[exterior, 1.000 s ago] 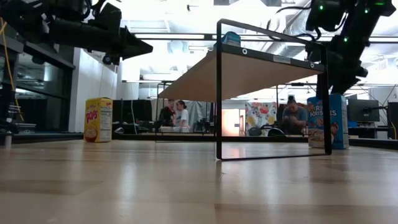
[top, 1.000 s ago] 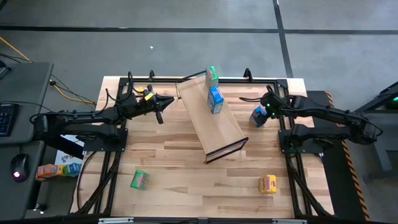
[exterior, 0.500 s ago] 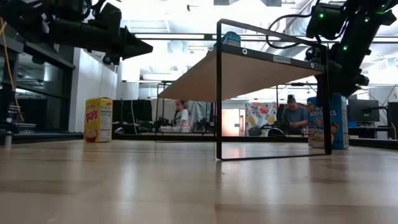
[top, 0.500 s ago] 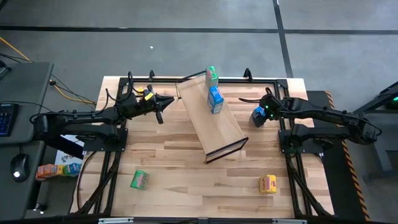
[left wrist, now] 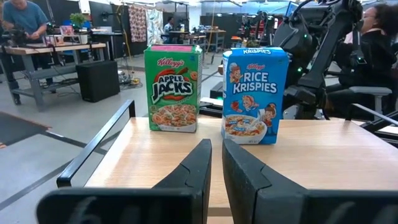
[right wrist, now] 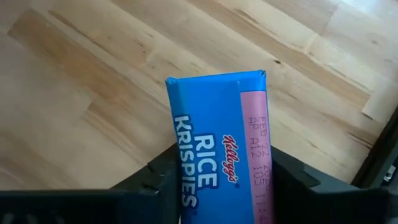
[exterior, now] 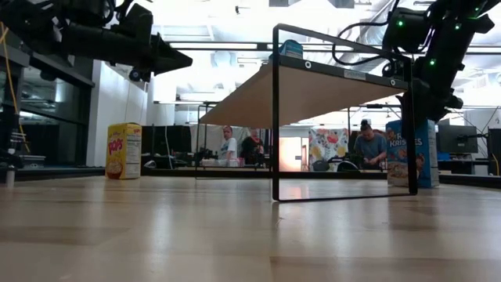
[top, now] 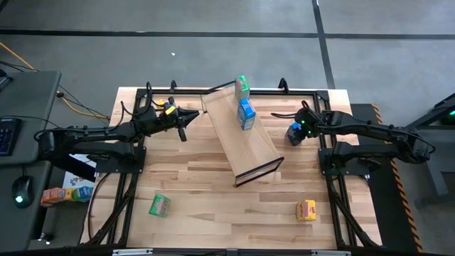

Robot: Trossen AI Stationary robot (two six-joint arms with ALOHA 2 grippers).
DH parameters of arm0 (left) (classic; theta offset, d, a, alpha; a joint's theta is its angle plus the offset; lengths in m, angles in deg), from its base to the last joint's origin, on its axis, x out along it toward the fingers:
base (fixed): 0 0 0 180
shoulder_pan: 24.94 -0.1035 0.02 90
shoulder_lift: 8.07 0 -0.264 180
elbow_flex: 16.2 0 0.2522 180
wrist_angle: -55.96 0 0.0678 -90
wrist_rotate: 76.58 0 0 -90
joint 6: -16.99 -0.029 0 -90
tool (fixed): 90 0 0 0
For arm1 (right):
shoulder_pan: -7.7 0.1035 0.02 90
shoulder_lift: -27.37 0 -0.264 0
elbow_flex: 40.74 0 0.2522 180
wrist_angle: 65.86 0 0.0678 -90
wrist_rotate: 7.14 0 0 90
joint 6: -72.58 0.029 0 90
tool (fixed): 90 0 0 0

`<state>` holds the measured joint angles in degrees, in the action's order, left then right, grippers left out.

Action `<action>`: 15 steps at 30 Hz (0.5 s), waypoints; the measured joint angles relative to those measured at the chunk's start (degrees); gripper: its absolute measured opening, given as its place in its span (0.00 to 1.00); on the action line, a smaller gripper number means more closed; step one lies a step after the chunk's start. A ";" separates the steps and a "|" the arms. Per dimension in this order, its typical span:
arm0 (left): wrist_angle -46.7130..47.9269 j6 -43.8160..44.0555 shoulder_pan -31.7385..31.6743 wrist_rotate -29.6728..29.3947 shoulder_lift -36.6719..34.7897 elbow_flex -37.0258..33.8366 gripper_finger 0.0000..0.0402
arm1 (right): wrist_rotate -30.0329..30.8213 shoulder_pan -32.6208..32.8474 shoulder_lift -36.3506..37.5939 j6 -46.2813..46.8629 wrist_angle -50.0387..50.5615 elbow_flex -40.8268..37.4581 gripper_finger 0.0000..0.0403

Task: Stack cereal on shelf
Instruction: Put the blue cereal box on the shelf aligned with the other blue cereal box

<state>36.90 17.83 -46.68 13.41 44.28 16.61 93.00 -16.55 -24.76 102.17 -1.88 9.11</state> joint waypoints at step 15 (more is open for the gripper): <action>-0.02 -0.67 0.00 0.00 0.00 0.00 0.08 | 1.98 3.64 -0.20 -7.48 10.90 38.11 0.34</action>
<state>36.88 17.15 -46.68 13.41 44.28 16.61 94.98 -12.91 -24.96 94.69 9.03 47.22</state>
